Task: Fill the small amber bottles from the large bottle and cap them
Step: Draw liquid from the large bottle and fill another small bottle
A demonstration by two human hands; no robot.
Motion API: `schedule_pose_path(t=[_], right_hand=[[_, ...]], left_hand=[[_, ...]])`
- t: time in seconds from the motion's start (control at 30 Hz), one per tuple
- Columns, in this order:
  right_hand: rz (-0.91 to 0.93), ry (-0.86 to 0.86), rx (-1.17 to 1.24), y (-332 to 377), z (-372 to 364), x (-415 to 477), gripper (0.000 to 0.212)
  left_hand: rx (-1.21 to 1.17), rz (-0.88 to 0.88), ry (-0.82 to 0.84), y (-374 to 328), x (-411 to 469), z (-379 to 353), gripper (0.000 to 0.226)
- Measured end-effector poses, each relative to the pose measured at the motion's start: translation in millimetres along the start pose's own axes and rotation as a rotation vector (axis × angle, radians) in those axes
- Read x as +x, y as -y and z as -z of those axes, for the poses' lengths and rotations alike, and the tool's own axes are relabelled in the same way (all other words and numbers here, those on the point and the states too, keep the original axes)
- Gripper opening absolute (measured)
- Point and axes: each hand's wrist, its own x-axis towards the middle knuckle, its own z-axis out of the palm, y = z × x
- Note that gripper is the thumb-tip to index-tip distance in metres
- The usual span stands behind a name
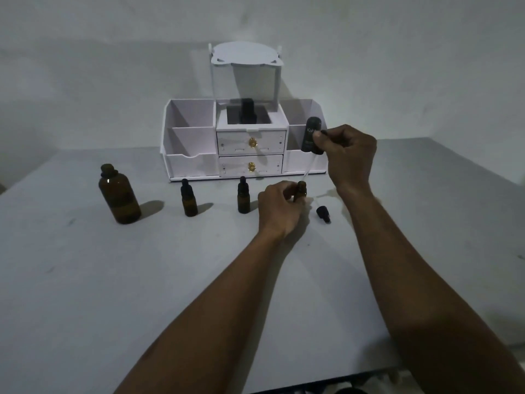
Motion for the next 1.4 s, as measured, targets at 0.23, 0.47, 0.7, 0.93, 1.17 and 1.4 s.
schedule_pose_path(t=[0.23, 0.47, 0.7, 0.93, 1.17, 1.4], right_hand=[[0.062, -0.014, -0.044, 0.0, -0.7, -5.1, 0.013], [0.102, -0.066, -0.012, 4.7, 1.7, -9.2, 0.019], [0.154, -0.074, 0.108, 27.0, -4.2, -25.1, 0.011], [0.145, 0.178, 0.281, 64.4, -69.4, -56.4, 0.007], [0.05, 0.243, 0.52, 115.6, -140.7, -72.4, 0.007], [0.057, 0.27, 0.492, 140.5, -193.6, -80.5, 0.013]], left_hand=[[-0.046, 0.021, 0.014, 1.9, 0.7, -0.6, 0.048], [-0.261, 0.096, 0.056, 6.1, -12.0, 22.6, 0.051], [-0.354, 0.156, 0.231, 29.8, -55.7, 82.8, 0.034], [-0.411, 0.154, 0.164, 64.6, -85.4, 193.2, 0.019], [-0.451, 0.239, -0.24, 116.1, -73.7, 266.1, 0.012], [-0.41, 0.204, -0.501, 136.4, -47.8, 278.1, 0.033]])
